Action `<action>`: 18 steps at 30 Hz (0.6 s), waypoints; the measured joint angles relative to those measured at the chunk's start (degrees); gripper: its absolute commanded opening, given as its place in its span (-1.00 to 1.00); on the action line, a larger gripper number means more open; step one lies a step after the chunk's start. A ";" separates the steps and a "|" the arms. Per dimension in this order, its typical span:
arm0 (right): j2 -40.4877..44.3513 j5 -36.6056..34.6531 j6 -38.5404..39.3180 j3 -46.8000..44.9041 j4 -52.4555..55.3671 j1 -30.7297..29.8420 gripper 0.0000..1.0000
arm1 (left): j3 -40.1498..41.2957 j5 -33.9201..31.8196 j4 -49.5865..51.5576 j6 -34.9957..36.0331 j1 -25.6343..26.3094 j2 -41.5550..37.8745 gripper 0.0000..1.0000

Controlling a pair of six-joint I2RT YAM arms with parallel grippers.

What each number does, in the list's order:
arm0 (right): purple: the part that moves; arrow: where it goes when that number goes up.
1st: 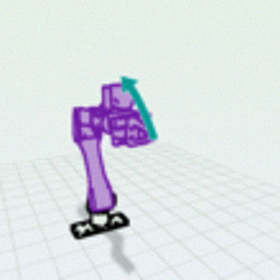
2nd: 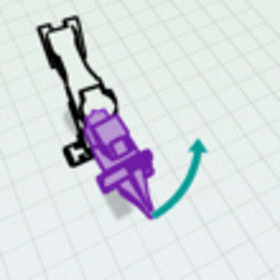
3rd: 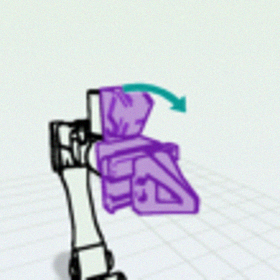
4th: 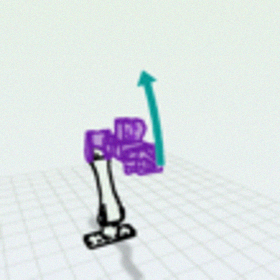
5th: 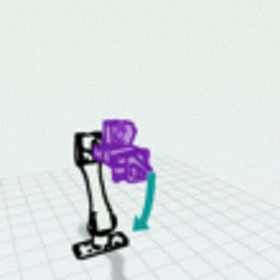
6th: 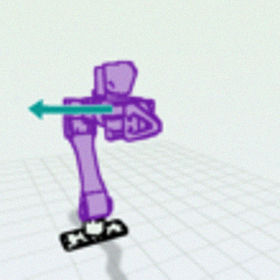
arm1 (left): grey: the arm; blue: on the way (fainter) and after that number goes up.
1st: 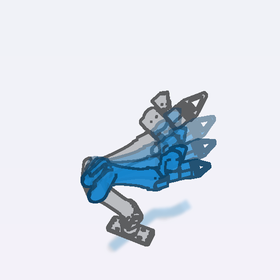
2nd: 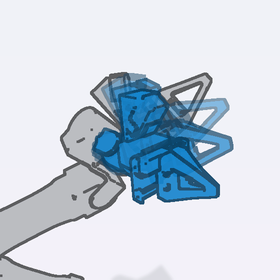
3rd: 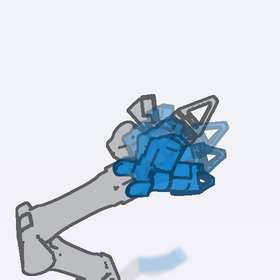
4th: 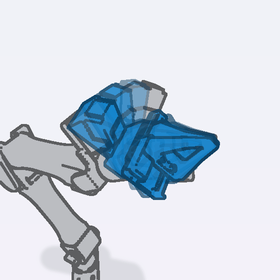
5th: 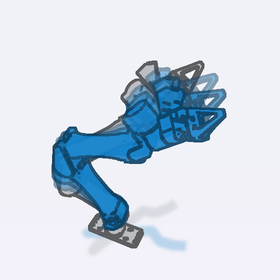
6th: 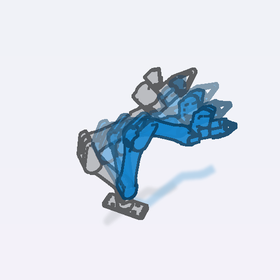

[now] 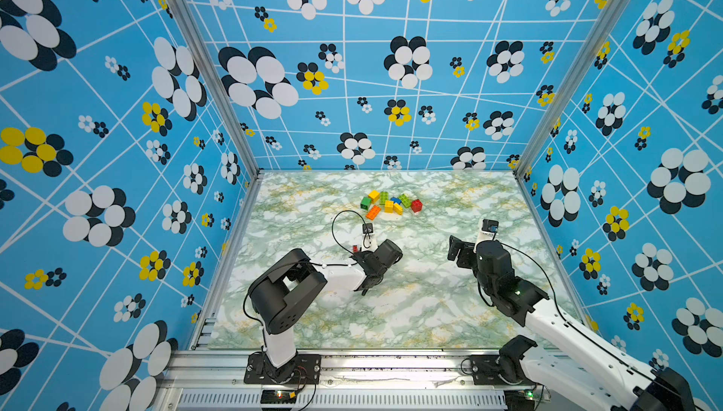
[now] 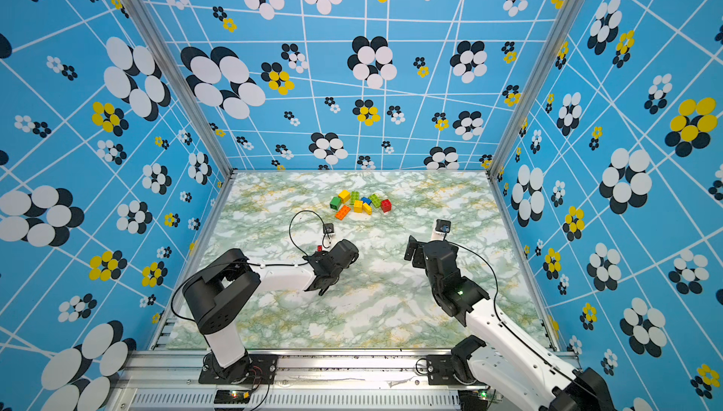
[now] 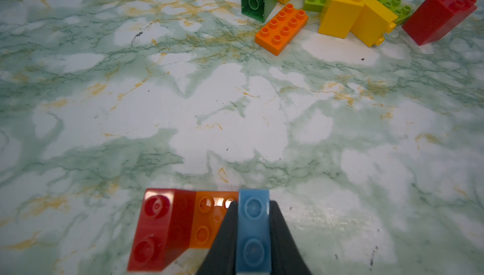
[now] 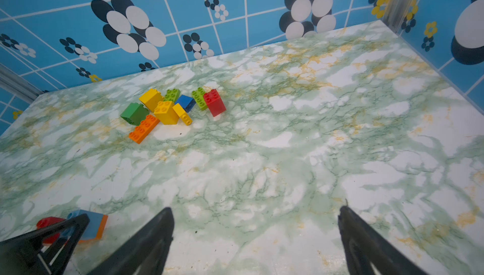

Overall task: Assemble the letter p with lego
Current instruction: Assemble the lego brick with the lego brick.

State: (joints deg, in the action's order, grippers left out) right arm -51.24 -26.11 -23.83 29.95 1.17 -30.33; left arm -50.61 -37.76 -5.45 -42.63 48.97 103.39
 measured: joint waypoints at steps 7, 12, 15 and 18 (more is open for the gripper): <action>-0.35 1.38 -0.28 1.88 0.02 0.00 0.99 | 0.79 0.90 -1.05 1.95 0.00 -0.70 -0.83; -0.61 1.60 -0.70 2.49 0.26 0.00 0.99 | 0.02 1.27 3.65 3.15 0.35 -1.99 -0.63; -1.33 1.92 -0.87 2.97 0.37 0.00 0.99 | -0.74 1.57 7.48 3.98 0.44 -2.75 -0.41; -2.03 2.58 -0.92 3.19 0.39 0.00 0.99 | -1.18 2.19 10.67 4.92 0.46 -3.17 -0.19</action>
State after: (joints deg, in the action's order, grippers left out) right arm -53.28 -23.53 -24.75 33.15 1.56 -30.33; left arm -51.79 -35.57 5.21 -37.71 49.43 100.22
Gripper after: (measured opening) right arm 0.991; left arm 0.373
